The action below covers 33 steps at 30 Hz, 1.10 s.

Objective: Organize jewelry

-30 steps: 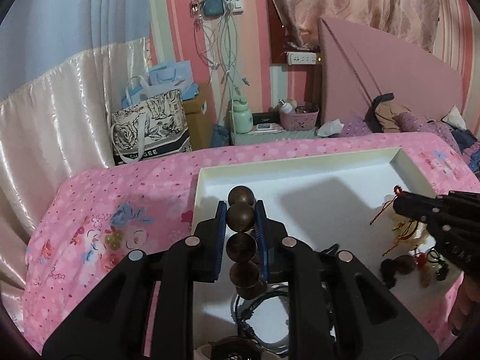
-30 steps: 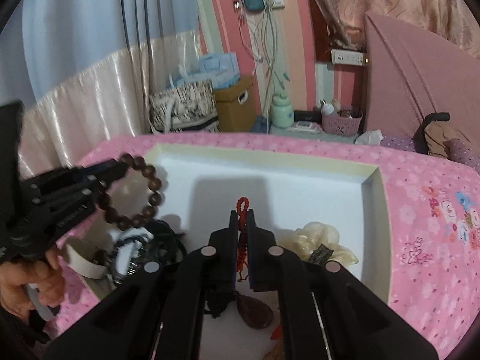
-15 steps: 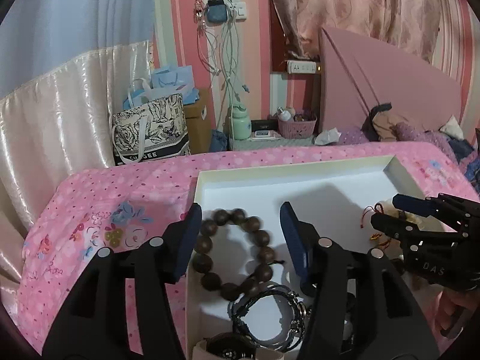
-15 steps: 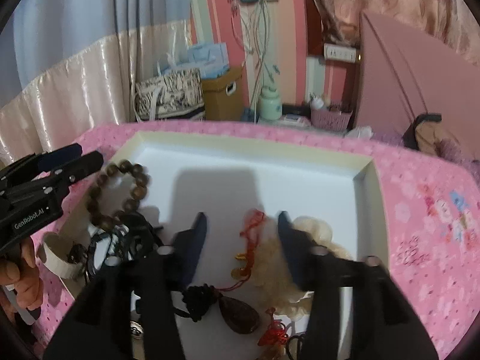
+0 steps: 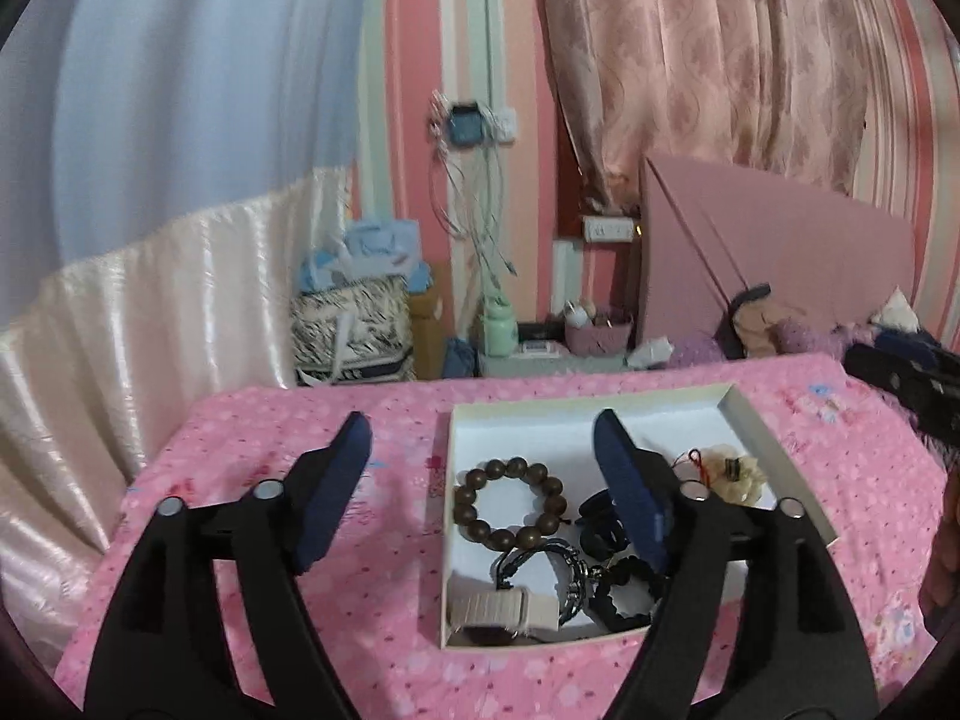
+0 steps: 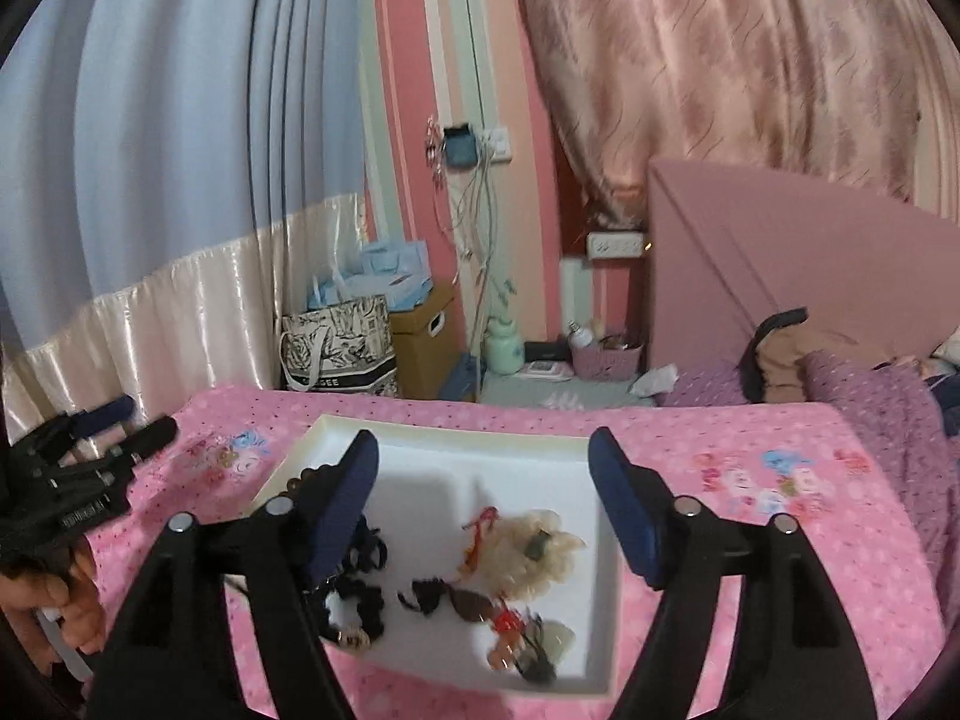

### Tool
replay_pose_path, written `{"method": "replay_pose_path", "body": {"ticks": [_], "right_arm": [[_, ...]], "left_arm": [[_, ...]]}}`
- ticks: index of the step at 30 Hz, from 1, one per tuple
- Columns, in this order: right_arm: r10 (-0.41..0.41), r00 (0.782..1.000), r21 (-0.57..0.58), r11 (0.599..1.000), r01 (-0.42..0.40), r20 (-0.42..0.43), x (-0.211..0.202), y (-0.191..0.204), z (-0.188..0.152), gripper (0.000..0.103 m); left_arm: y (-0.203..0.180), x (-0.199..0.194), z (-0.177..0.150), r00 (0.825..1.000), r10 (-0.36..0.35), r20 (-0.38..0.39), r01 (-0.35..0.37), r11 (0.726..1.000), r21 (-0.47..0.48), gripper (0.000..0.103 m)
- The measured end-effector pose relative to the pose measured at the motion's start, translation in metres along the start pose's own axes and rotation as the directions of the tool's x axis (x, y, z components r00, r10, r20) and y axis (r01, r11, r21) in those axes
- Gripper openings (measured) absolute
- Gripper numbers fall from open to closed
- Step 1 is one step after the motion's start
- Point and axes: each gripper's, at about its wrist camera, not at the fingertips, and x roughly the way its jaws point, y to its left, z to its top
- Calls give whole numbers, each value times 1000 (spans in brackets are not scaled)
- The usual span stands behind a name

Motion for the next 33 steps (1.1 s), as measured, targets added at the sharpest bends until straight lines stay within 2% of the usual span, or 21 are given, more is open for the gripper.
{"method": "replay_pose_path", "body": {"ticks": [2,4,8,15,19,23,27,33], "right_arm": [[-19,1000,-25,1000,19,9,-17,2,-7,81],[-25,1000,-38,999,26,18,-31,4,-20,85],[-49,999,-62,997,49,0,-52,3,-56,86],[-57,998,-34,998,57,-10,-78,-14,-122,86],[-76,997,-27,997,76,11,-90,-17,-149,86],[-76,996,-25,997,77,36,-97,-16,-173,90],[-83,992,-3,997,83,97,-111,-19,-176,96],[-77,995,12,997,76,70,-106,-22,-175,96]], "left_arm": [[2,-16,-5,1000,10,23,-9,1000,-21,89],[2,-29,-17,1000,1,21,-1,1000,-27,89],[-4,-45,-43,1000,3,10,-3,1000,-10,89],[-13,-77,-105,1000,-26,13,26,1000,-13,100],[-10,-73,-127,994,-106,-40,104,994,-42,100],[-9,-64,-145,990,-108,-87,104,993,-47,100],[-8,-58,-157,989,-104,-107,100,994,-43,100],[-7,-58,-161,990,-103,-100,97,994,-55,100]]}}
